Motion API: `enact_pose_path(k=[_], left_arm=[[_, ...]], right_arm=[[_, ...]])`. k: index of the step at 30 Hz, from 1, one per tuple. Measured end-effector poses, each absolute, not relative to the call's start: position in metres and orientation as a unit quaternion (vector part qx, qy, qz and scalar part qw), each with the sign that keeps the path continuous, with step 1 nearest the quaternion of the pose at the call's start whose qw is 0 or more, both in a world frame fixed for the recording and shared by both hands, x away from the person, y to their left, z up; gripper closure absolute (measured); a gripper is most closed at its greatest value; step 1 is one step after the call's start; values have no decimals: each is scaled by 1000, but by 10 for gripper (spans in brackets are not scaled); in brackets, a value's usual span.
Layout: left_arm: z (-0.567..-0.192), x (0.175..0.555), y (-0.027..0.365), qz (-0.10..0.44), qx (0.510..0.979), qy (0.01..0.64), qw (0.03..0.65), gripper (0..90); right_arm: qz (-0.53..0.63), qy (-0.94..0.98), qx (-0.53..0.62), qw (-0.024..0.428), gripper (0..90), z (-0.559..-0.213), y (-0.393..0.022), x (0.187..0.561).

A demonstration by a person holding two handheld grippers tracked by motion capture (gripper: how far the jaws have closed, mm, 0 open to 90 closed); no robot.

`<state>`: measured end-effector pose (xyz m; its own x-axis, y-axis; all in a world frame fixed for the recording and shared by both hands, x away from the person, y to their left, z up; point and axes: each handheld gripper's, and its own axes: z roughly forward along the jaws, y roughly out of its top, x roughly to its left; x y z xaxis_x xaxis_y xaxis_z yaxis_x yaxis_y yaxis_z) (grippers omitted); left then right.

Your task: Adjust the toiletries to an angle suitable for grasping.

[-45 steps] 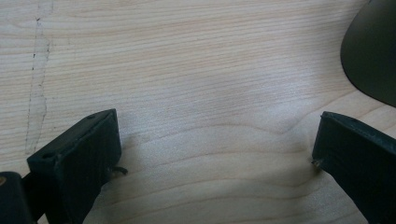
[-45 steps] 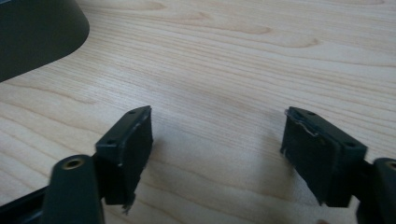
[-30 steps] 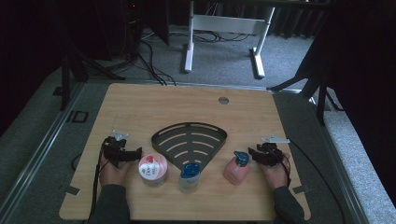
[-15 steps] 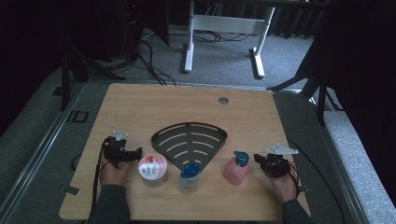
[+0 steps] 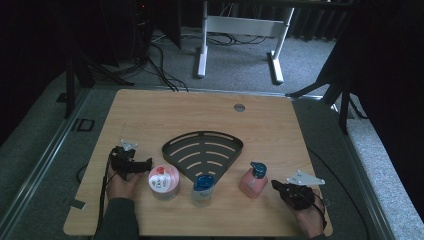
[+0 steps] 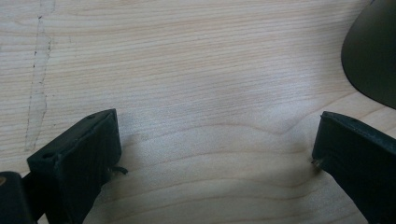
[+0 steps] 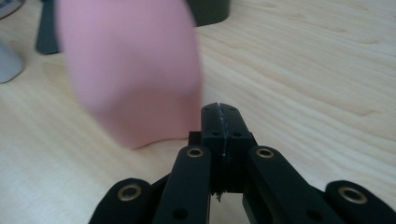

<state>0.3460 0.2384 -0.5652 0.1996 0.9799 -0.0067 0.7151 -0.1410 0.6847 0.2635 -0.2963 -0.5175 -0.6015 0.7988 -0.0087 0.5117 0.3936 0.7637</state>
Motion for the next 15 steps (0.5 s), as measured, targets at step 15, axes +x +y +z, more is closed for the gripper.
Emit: enact_pose_path(k=[15], left_arm=[[-565,346,238,230,720,589,287,12]], right_arm=[[392,828,365,166,900,-519,-272,232]])
